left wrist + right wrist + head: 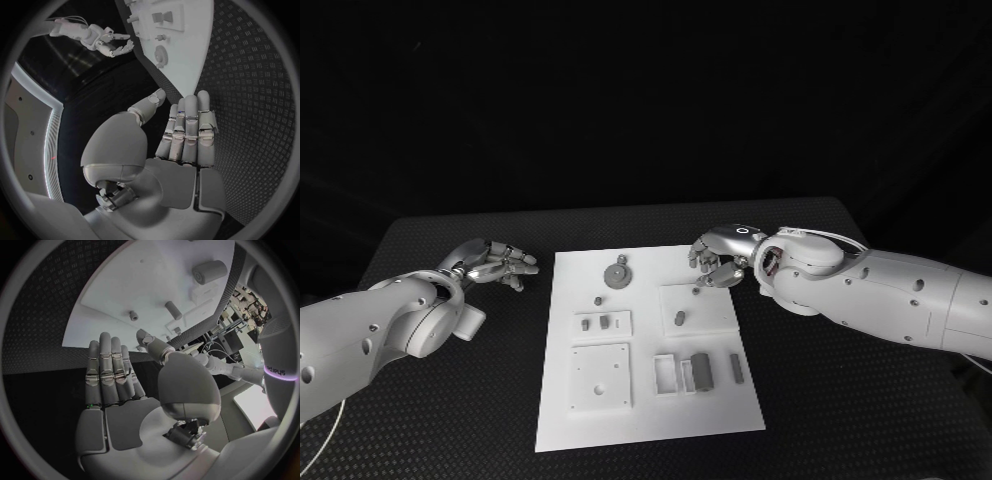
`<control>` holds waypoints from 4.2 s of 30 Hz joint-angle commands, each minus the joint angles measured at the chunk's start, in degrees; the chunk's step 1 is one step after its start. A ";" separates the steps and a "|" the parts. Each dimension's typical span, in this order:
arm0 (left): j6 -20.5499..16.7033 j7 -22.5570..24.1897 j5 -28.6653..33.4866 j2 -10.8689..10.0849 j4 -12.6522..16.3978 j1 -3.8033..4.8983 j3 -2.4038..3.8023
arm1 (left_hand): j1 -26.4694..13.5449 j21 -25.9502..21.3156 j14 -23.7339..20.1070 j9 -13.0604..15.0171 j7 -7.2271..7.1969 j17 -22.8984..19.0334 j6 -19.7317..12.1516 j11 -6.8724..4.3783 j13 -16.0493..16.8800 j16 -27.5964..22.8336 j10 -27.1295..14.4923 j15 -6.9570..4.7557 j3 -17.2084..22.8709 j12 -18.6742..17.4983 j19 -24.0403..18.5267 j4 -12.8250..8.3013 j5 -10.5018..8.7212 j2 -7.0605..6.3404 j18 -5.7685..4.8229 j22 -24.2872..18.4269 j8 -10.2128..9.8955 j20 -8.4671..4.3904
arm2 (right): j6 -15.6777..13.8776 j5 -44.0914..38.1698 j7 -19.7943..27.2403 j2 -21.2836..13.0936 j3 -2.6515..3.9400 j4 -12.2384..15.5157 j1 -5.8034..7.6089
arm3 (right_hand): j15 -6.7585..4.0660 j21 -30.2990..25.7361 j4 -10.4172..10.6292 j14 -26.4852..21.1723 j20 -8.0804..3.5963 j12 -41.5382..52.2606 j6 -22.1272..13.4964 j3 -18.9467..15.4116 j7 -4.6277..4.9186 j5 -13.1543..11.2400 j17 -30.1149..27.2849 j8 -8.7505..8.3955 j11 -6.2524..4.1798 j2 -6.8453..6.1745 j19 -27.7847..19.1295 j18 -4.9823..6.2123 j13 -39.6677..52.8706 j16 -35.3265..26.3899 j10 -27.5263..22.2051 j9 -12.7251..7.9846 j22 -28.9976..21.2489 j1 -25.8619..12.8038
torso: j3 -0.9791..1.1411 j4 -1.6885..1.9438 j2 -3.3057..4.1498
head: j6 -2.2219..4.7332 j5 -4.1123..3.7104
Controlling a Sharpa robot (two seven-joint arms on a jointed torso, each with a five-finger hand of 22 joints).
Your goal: Assemble the parts on the task board
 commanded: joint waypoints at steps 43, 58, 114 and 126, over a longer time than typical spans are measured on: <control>2.80 3.40 7.33 -0.25 1.09 0.02 0.03 | -1.35 -0.27 -0.26 0.03 0.01 -0.21 -0.69 -0.02 0.25 -1.32 0.27 0.27 -1.07 -0.14 -0.87 -0.23 0.12 0.36 -0.72 -1.43 0.36 -0.18 | 2.67 -8.48 -0.77 3.30 -0.87 -2.82 -3.55 | -2.02 0.58 -1.50 5.41 -0.17 -2.58 4.96 0.88 -2.13 0.12 3.38 1.76 -2.03 4.22 5.57 2.42 -0.38 0.97 7.13 -0.08 1.21 2.68 | 0.14 0.02 0.08 | -0.89 0.18; 2.91 3.22 7.33 -0.24 0.96 0.01 0.03 | -1.31 -0.26 -0.25 0.02 0.03 -0.20 -0.76 -0.02 0.27 -1.38 0.24 0.27 -1.09 -0.15 -0.88 -0.31 0.12 0.39 -0.74 -1.54 0.35 -0.20 | 0.64 -9.75 -1.27 3.48 -0.87 -3.18 -3.86 | -3.18 1.42 -1.54 7.75 -0.90 -2.20 7.56 0.82 -3.04 0.12 5.10 2.59 -3.26 4.97 8.40 2.70 0.58 2.52 10.04 0.02 1.98 5.25 | 0.12 -0.08 0.06 | -1.09 0.31; 3.73 2.73 7.33 -0.02 0.20 -0.05 0.02 | -1.45 -0.23 -0.20 -0.04 0.12 -0.14 -0.99 0.03 0.33 -1.62 0.07 0.31 -1.29 -0.23 -0.90 -0.44 0.11 0.46 -0.87 -1.98 0.32 -0.25 | 1.35 -5.96 -1.28 2.23 -0.55 -2.13 -3.82 | -2.38 -0.61 -1.37 6.54 -0.98 -9.96 4.87 0.50 -1.79 0.11 6.31 0.14 0.25 0.89 8.10 2.29 -0.35 1.64 4.05 -0.76 2.89 4.83 | 0.07 -0.01 0.06 | -1.15 0.16; 3.81 2.68 7.33 -0.03 0.26 -0.05 0.02 | -1.45 -0.22 -0.20 -0.04 0.13 -0.12 -1.01 0.04 0.34 -1.66 0.03 0.31 -1.30 -0.24 -0.91 -0.46 0.12 0.49 -0.88 -2.05 0.33 -0.26 | 1.06 -5.97 -0.85 2.39 -0.55 -2.13 -3.83 | -2.58 -0.61 -1.43 7.19 -0.89 -10.90 5.93 0.73 -2.20 0.11 6.66 0.60 0.05 1.76 8.76 2.60 -0.60 1.91 5.25 -0.70 3.41 5.44 | 0.06 -0.04 0.08 | -1.27 0.13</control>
